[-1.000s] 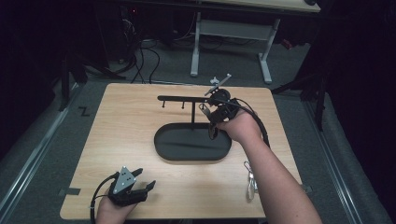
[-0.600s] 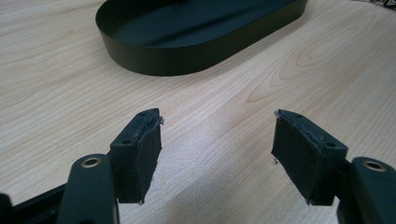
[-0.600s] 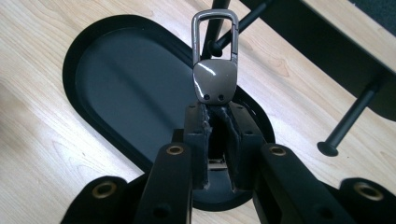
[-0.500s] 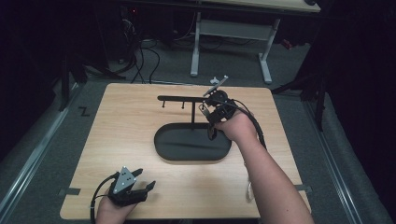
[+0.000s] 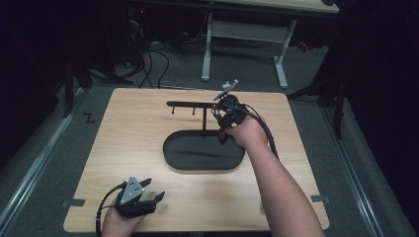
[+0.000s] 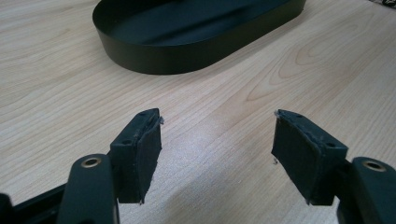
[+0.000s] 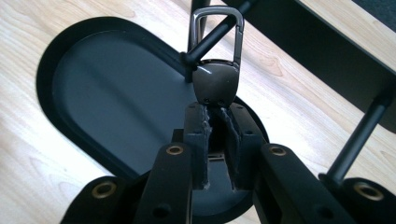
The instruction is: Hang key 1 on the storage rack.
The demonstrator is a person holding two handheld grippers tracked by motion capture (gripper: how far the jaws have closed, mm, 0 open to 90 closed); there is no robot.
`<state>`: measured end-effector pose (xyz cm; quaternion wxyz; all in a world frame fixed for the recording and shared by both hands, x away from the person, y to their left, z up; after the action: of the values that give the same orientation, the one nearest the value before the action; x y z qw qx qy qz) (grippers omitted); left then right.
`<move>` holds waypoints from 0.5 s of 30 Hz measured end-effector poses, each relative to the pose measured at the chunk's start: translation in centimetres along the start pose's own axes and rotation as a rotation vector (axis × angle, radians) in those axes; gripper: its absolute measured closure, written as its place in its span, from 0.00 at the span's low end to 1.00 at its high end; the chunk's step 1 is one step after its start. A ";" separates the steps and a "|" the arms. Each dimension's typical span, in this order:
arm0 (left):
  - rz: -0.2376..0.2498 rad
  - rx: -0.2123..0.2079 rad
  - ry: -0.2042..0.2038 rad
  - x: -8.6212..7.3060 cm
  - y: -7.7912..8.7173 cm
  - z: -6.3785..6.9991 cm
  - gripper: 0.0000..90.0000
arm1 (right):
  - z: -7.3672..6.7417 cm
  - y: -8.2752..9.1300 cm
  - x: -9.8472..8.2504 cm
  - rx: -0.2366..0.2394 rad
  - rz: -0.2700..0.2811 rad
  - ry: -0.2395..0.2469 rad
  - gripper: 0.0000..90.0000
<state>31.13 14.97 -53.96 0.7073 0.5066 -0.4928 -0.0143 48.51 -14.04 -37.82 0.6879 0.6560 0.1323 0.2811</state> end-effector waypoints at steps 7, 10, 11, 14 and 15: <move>0.005 0.001 0.000 0.0 0.1 0.0 0.37 | -0.1 -0.8 0.5 -0.008 0.002 -0.004 0.88; 0.007 0.002 0.000 0.0 0.1 0.0 0.37 | -0.1 -1.1 0.6 -0.004 0.006 -0.007 0.88; 0.006 0.002 0.001 0.0 0.1 0.0 0.37 | -0.2 -1.2 0.6 -0.005 0.007 -0.009 0.87; 0.004 0.000 0.002 0.0 0.1 0.0 0.37 | -0.2 -1.2 0.6 -0.002 0.020 -0.006 0.81; 0.003 -0.001 0.001 0.0 0.1 0.0 0.37 | -0.2 -1.1 0.5 0.002 0.026 -0.008 0.80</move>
<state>31.11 15.04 -53.89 0.7080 0.5054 -0.4931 -0.0130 49.05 -13.51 -38.84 0.6843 0.6593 0.1213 0.2870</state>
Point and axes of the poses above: each handheld gripper's, and its own axes: y roughly backward along the jaws, x roughly out of its top, z roughly to its right, the point moved 3 cm from there along -y, roughly forward along the jaws, and after that the axes turned 15 degrees about -z, right-handed, at the moved point
